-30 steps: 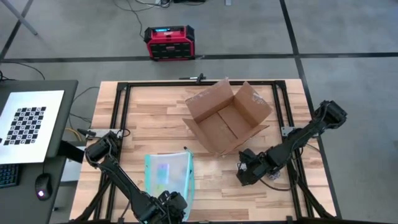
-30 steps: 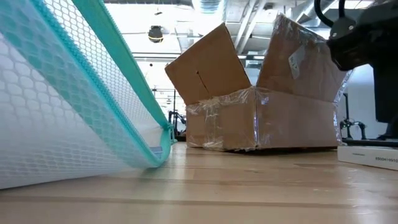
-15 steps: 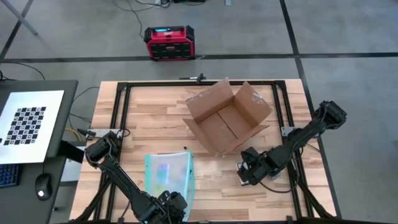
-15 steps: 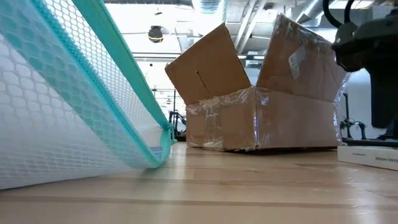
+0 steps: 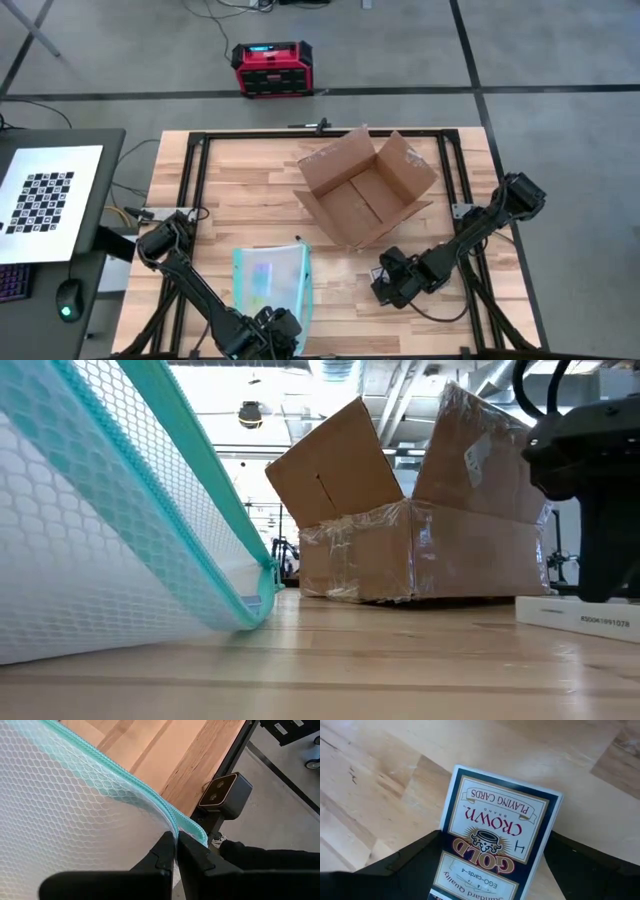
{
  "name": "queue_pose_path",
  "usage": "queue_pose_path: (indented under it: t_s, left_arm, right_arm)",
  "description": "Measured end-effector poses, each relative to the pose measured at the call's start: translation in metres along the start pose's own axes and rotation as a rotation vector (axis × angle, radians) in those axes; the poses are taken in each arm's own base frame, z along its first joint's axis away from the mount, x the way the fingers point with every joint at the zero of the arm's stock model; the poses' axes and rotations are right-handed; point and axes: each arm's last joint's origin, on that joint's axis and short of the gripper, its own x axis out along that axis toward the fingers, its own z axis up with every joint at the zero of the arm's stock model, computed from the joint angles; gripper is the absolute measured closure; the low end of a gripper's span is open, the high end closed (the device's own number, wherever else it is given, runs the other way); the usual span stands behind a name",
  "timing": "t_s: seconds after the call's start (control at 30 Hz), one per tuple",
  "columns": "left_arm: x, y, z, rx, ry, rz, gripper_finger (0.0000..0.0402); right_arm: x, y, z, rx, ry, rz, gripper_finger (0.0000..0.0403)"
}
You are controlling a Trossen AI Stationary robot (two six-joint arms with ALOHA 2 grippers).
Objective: Unpack boxes
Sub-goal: Put the white deck of cards into the transparent zip bag
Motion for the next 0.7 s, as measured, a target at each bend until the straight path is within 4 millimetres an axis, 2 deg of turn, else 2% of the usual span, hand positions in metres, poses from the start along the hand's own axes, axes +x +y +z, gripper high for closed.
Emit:
queue_pose_path:
  t_s: [0.1, 0.27, 0.57, 0.7]
  left_arm:
    - [0.000, 0.000, 0.000, 0.000, 0.000, 0.000, 0.0402]
    - [0.000, 0.000, 0.000, 0.000, 0.000, 0.001, 0.0402]
    - [0.000, 0.000, 0.001, -0.003, 0.000, 0.000, 0.0402]
    - [0.005, 0.001, 0.013, -0.142, -0.014, -0.004, 0.0402]
  right_arm:
    - [-0.003, 0.002, 0.001, 0.001, 0.002, 0.019, 0.0073]
    - [-0.009, 0.019, 0.001, 0.002, 0.008, 0.089, 0.0074]
    - [0.000, 0.020, 0.005, -0.051, -0.004, 0.073, 0.0076]
    - [0.001, 0.019, 0.006, -0.113, -0.004, 0.065, 0.0077]
